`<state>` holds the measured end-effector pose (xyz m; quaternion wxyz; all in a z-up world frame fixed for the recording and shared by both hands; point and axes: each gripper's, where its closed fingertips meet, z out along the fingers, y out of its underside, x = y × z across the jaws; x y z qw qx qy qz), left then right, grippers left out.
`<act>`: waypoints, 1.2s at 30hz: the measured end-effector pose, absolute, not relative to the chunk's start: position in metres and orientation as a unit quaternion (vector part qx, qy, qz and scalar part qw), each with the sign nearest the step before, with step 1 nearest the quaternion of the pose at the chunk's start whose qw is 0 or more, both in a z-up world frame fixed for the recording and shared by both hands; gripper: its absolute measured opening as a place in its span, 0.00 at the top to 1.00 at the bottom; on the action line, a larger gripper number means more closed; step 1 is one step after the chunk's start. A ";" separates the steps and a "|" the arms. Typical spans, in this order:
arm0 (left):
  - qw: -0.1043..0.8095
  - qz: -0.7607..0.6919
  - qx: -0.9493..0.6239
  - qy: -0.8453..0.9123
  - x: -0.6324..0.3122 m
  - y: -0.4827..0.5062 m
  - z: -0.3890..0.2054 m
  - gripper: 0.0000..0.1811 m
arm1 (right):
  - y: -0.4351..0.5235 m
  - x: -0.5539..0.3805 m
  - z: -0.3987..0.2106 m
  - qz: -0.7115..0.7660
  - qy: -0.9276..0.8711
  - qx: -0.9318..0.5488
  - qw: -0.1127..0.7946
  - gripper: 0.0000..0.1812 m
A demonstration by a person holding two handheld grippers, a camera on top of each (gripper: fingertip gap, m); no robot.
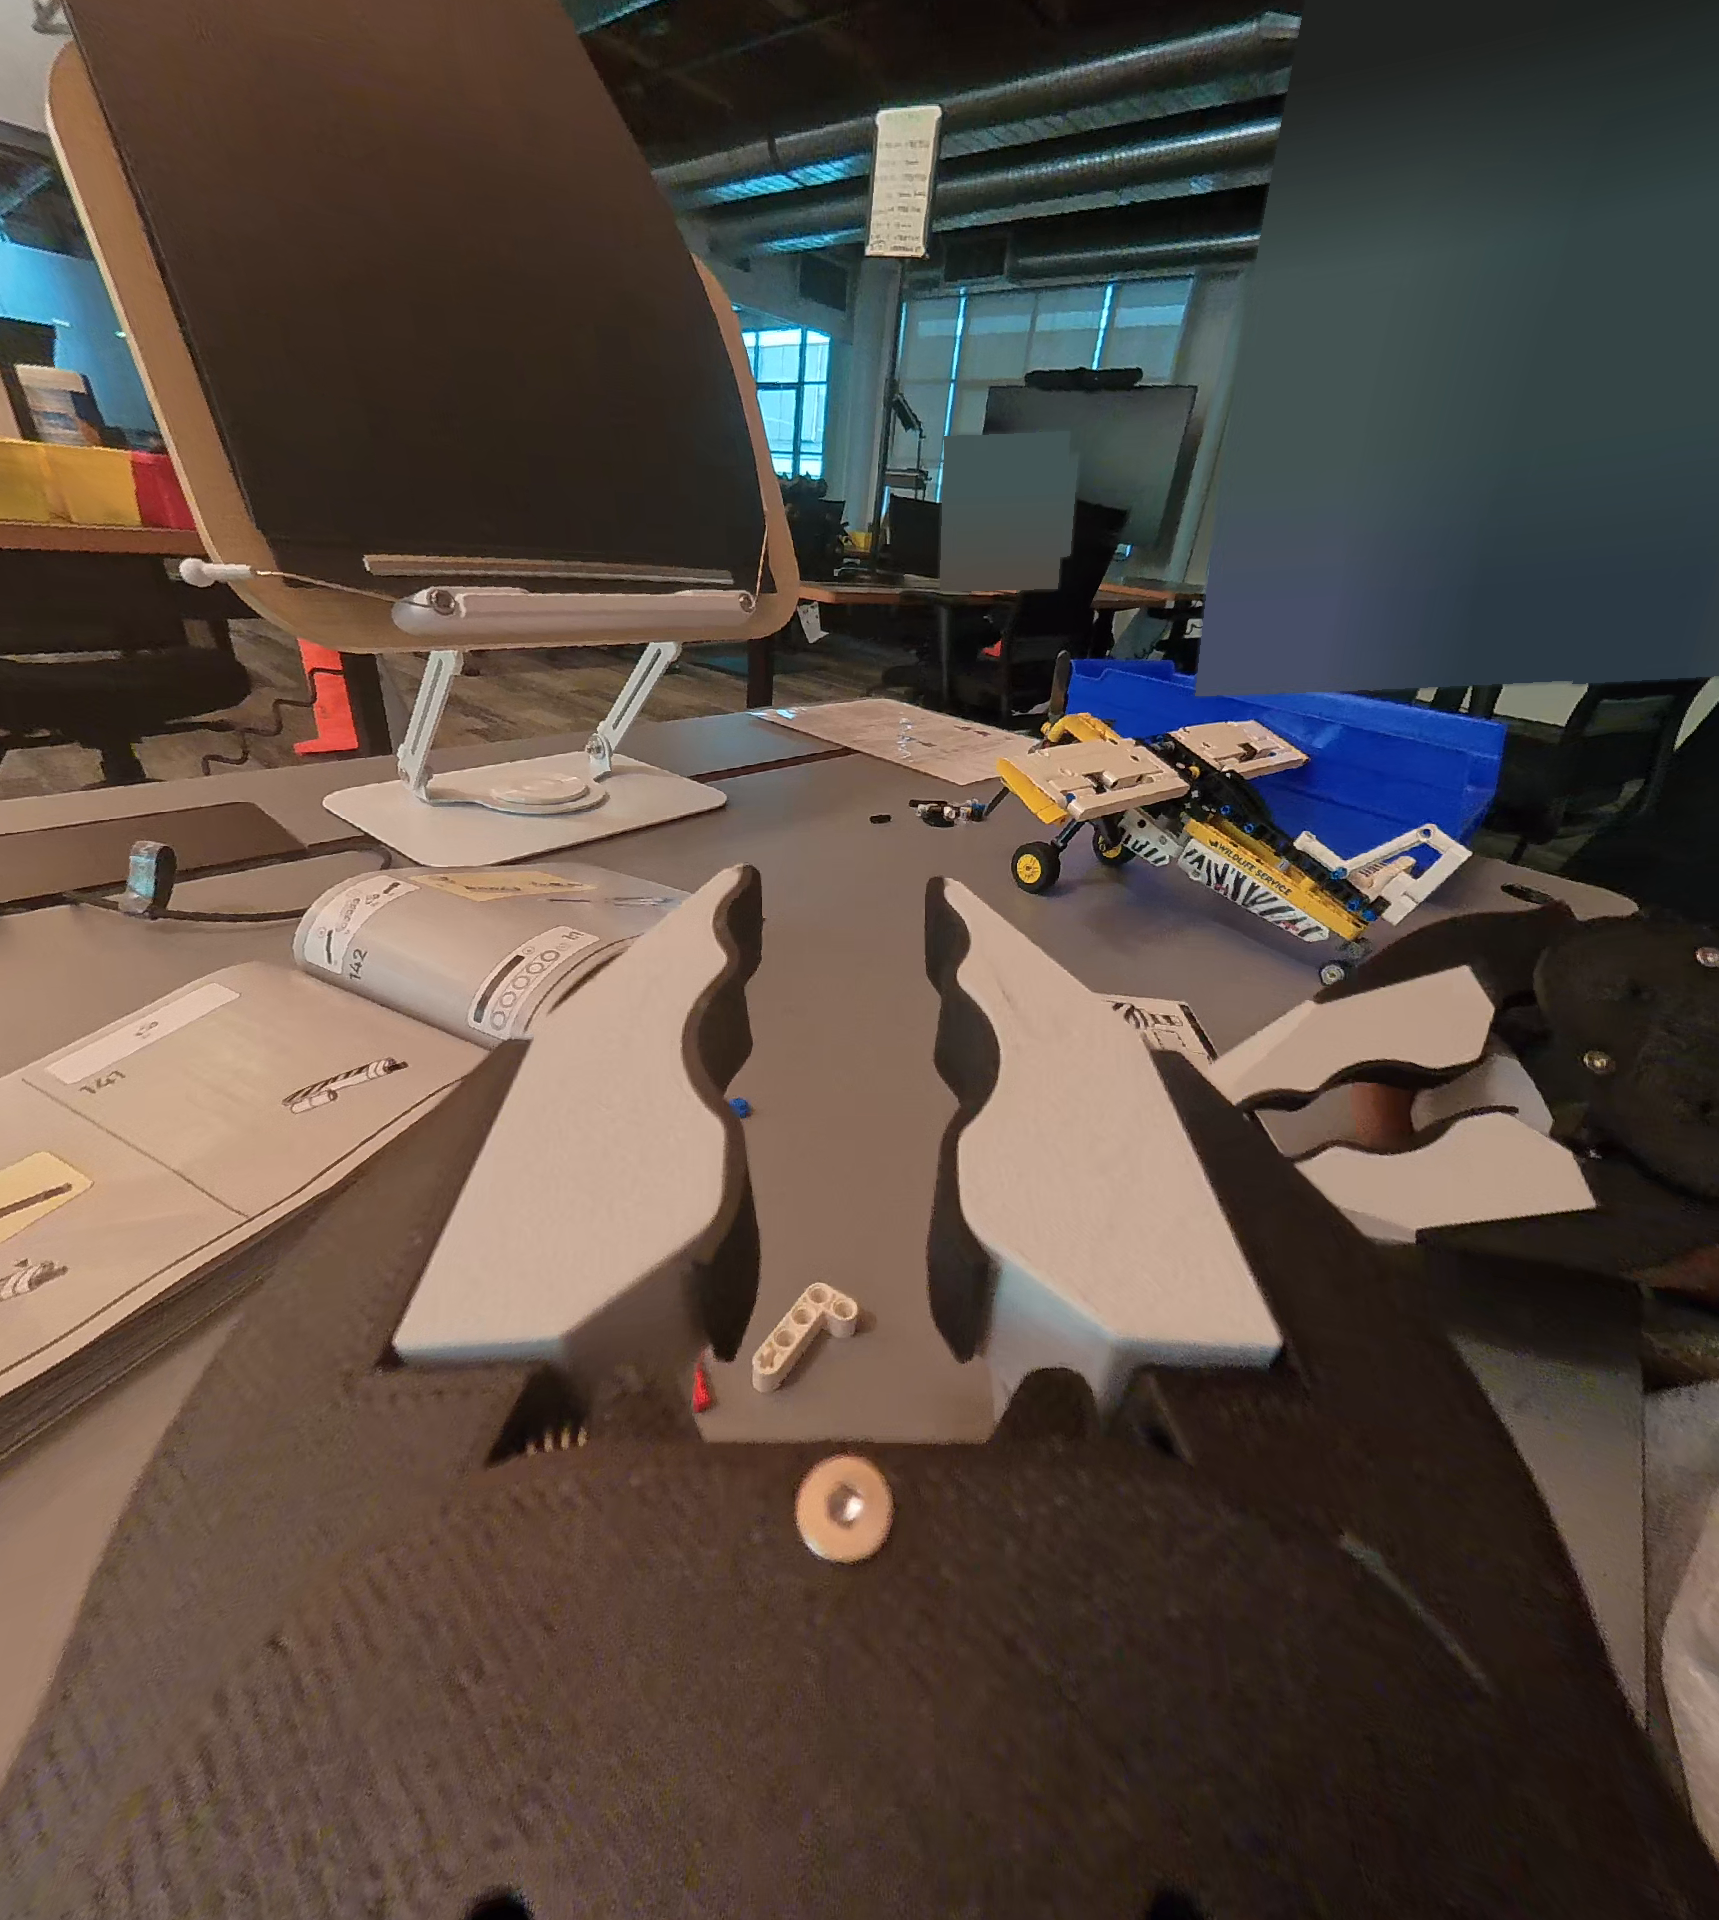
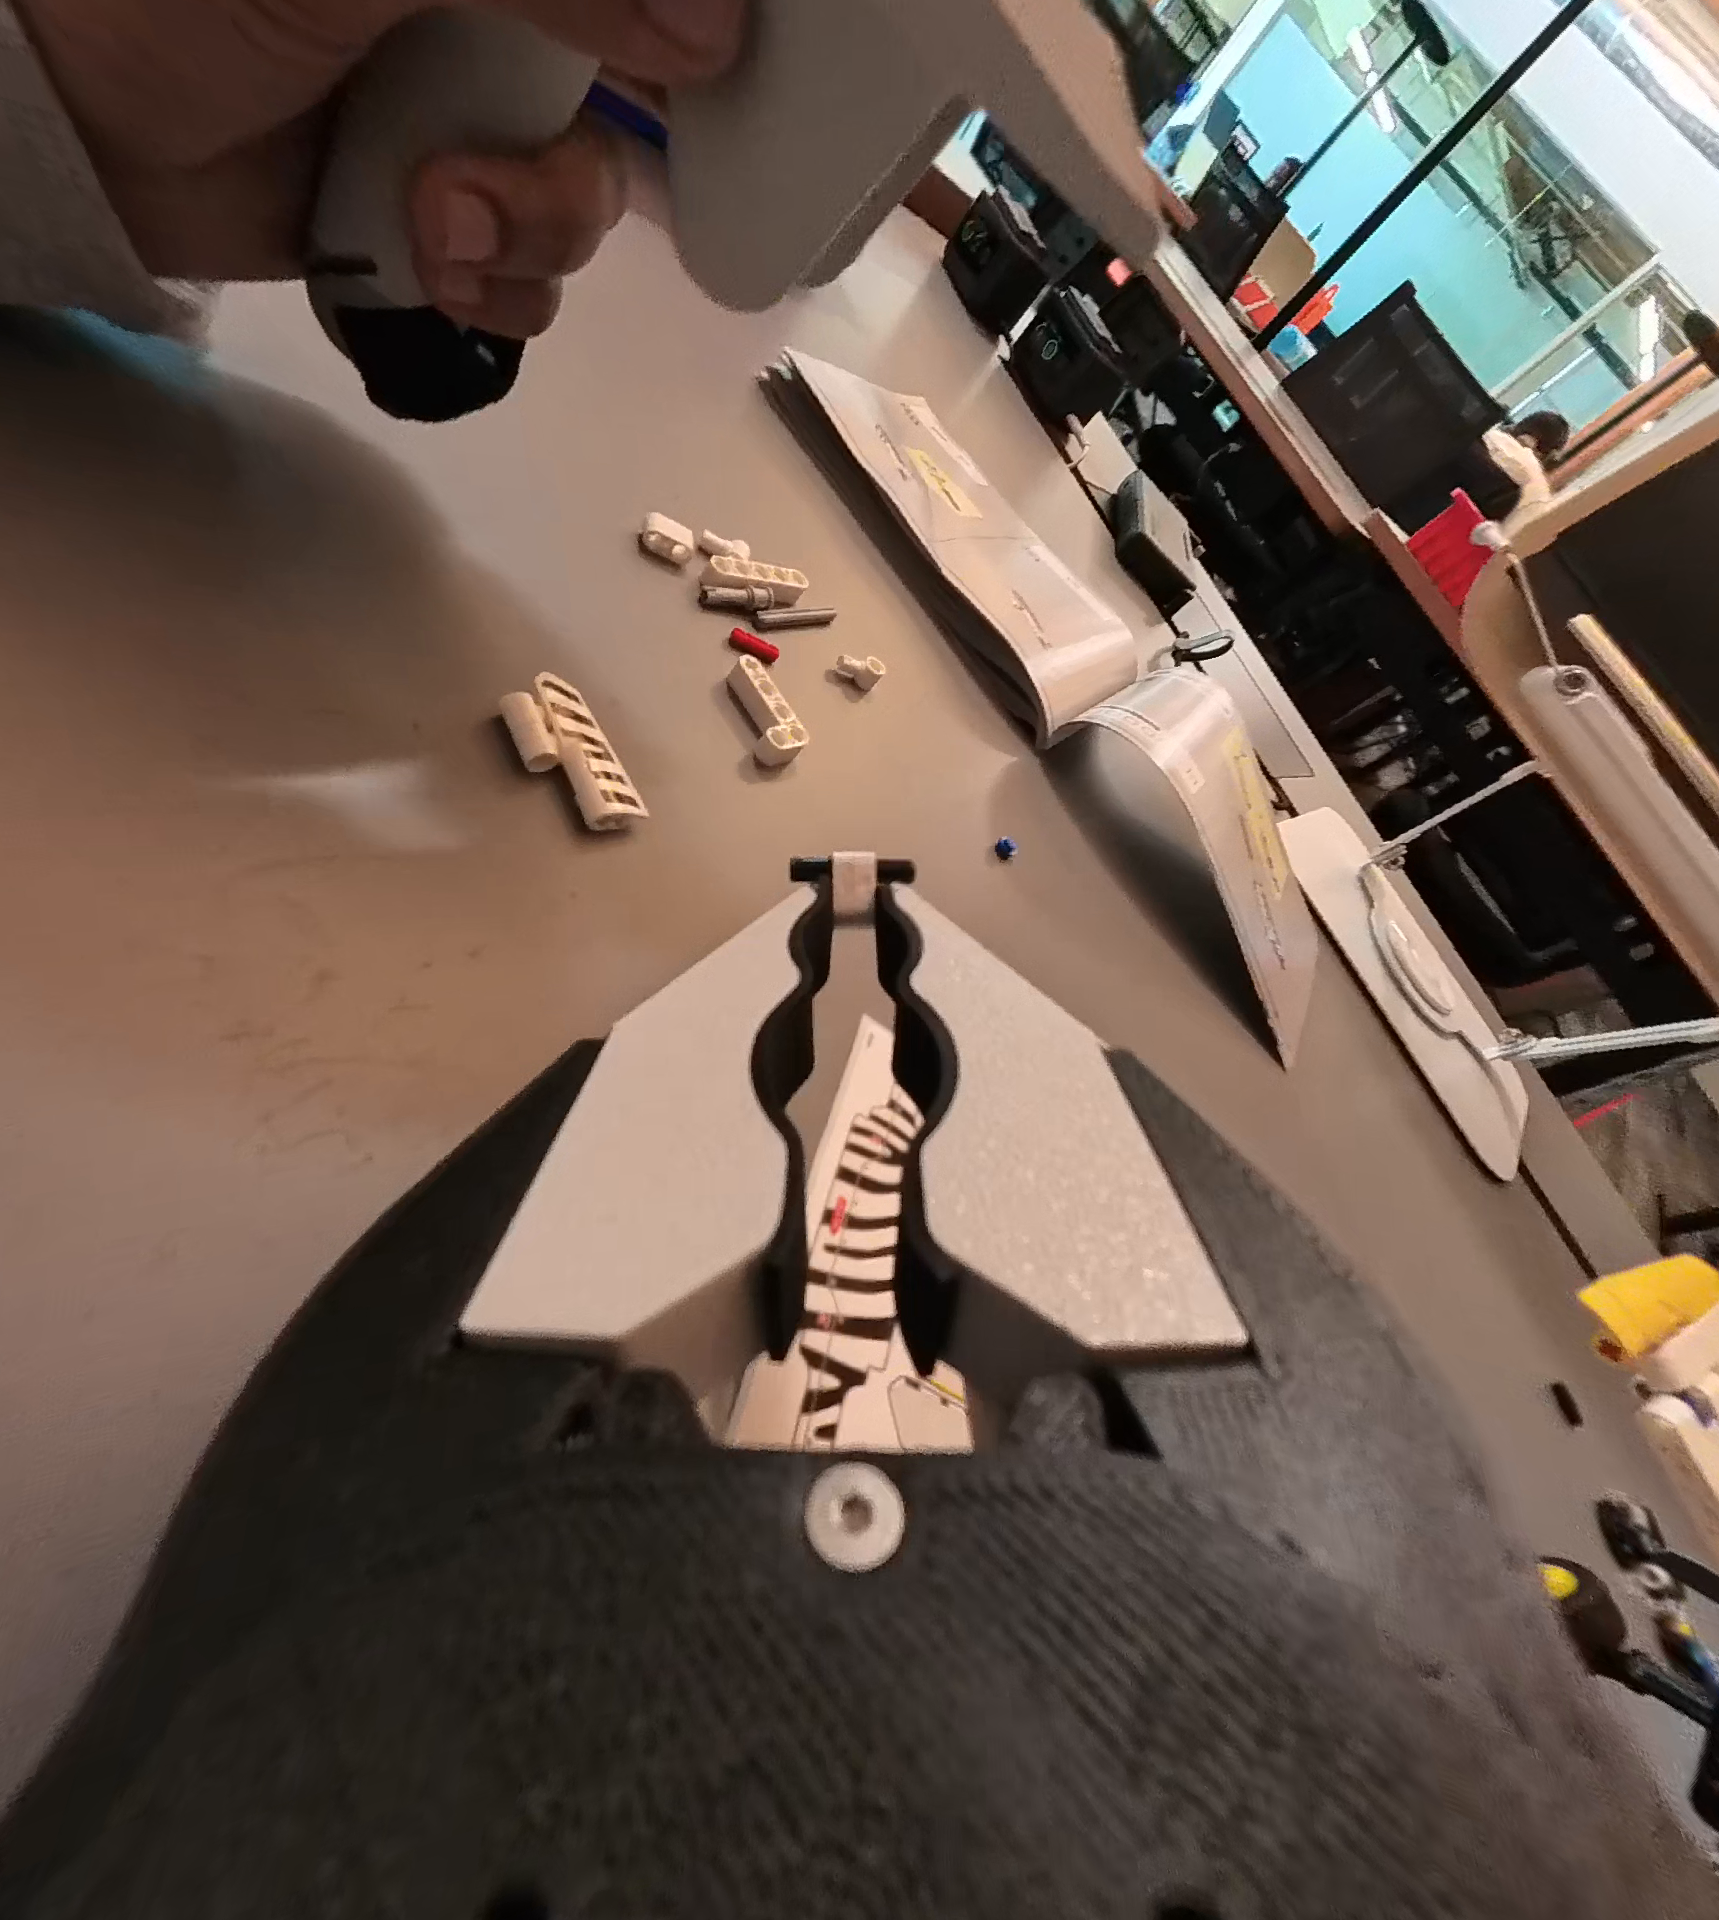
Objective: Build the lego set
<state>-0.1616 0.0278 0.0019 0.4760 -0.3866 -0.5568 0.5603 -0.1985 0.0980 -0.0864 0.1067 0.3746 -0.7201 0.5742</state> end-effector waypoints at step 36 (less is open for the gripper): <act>0.695 0.272 -0.527 -0.406 -0.178 0.142 0.003 0.93 | 0.137 -0.190 0.008 0.510 -0.522 0.091 -0.678 0.91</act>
